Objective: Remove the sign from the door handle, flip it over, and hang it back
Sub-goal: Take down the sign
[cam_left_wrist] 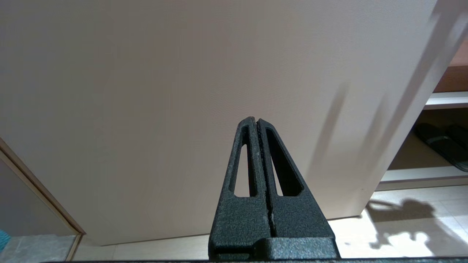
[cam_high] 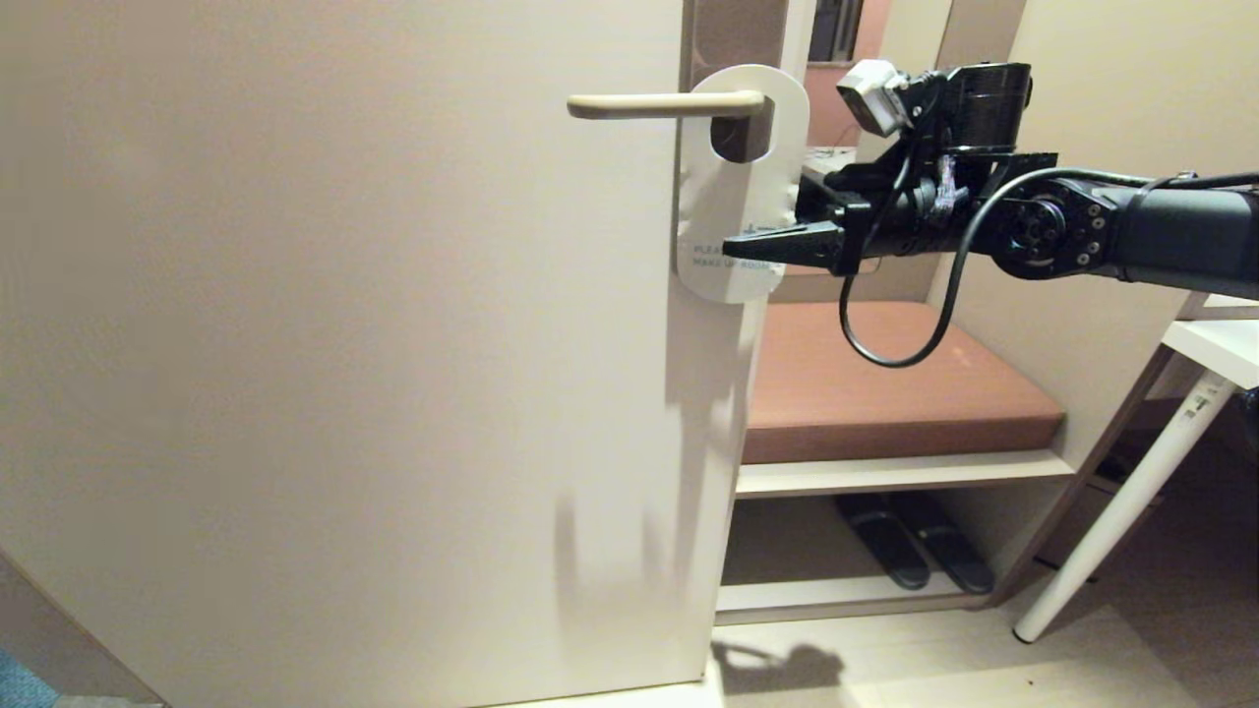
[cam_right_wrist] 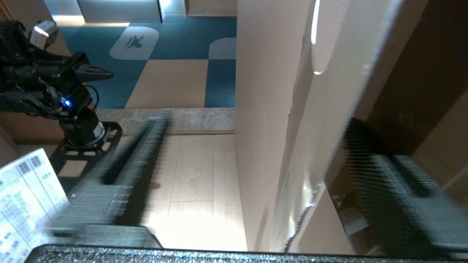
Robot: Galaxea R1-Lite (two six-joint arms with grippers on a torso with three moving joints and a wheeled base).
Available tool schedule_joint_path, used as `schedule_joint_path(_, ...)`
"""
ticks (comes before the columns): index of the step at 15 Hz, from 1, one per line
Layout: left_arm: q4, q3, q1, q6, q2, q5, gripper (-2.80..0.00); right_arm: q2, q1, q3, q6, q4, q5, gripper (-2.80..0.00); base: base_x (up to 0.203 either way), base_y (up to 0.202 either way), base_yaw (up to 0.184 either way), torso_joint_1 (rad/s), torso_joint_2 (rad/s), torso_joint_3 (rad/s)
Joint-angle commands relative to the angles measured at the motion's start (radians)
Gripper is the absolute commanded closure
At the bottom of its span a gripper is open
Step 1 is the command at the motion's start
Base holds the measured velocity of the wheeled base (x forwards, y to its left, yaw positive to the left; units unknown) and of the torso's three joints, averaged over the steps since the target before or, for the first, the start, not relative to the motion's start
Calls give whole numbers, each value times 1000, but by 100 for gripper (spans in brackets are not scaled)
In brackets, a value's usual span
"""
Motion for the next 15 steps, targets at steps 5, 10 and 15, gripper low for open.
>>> schedule_joint_path(5, 0, 0, 0, 0, 1, 0, 0, -14, 1, 4, -1, -1, 7, 0, 0, 0, 0, 0, 0, 0)
schedule_joint_path(10, 0, 0, 0, 0, 1, 2, 0, -33, 1, 26, -9, -1, 7, 0, 0, 0, 0, 0, 0, 0)
schedule_joint_path(15, 0, 0, 0, 0, 1, 0, 0, -31, 1, 36, -25, -5, 2, 0, 0, 0, 0, 0, 0, 0)
